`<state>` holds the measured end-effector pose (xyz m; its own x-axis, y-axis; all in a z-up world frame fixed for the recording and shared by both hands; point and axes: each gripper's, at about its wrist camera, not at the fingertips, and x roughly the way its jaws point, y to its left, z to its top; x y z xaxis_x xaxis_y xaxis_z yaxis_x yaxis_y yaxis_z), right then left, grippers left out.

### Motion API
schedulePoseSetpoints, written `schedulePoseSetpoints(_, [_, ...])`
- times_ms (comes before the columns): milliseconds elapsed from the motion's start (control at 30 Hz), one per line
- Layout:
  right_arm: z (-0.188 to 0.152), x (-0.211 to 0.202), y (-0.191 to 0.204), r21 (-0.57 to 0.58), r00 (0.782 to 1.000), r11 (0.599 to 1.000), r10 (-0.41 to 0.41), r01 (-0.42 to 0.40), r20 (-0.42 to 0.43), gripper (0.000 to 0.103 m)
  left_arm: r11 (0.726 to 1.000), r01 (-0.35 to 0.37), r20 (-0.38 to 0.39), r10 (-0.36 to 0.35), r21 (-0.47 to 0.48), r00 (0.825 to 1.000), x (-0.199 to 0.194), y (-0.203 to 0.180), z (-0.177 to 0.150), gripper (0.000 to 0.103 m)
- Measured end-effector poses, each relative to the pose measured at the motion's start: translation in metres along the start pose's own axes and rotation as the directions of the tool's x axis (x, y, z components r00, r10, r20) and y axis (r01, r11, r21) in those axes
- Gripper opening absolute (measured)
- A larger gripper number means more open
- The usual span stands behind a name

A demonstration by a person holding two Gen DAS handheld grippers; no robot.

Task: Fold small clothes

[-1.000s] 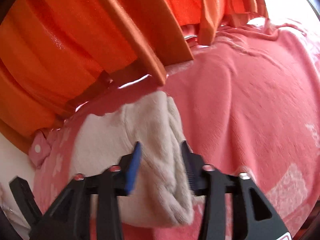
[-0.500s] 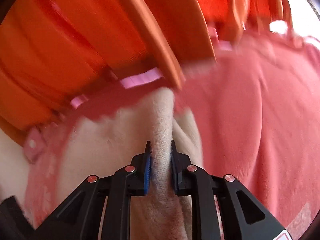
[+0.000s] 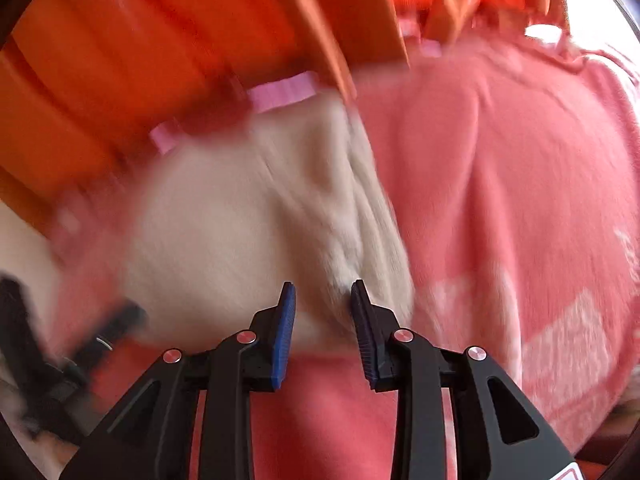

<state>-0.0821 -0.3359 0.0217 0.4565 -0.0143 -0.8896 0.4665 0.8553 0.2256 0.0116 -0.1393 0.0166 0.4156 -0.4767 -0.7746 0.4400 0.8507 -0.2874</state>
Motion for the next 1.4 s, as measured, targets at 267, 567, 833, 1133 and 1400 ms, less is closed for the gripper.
schedulePoseSetpoints(267, [0.018, -0.050, -0.017, 0.113, 0.982, 0.990, 0.064, -0.085, 0.175, 0.056, 0.993, 0.106, 0.012, -0.105, -0.045, 0.994, -0.014, 0.000, 0.002, 0.089])
schedulePoseSetpoints(567, [0.047, 0.020, -0.015, 0.150, 0.996, 0.985, 0.083, -0.084, 0.011, 0.078, 0.976, 0.192, 0.092, -0.183, -0.104, 0.979, -0.009, 0.016, 0.034, 0.097])
schedulePoseSetpoints(833, [0.055, 0.040, -0.026, 0.205, 0.978, 0.959, 0.207, -0.197, -0.023, 0.092, 0.899, 0.303, -0.001, -0.320, -0.316, 0.947, 0.047, 0.045, 0.030, 0.098])
schedulePoseSetpoints(1133, [0.059, 0.006, 0.008, 0.081, 0.972, 0.971, 0.218, -0.224, 0.083, 0.033, 0.900, 0.363, 0.038, -0.365, -0.240, 0.930, 0.023, 0.033, 0.041, 0.053])
schedulePoseSetpoints(1400, [0.092, -0.116, 0.094, -0.136, 0.854, 0.916, 0.400, -0.376, 0.334, 0.030, 0.867, 0.472, 0.291, -0.416, -0.160, 0.862, -0.101, 0.062, 0.095, 0.049])
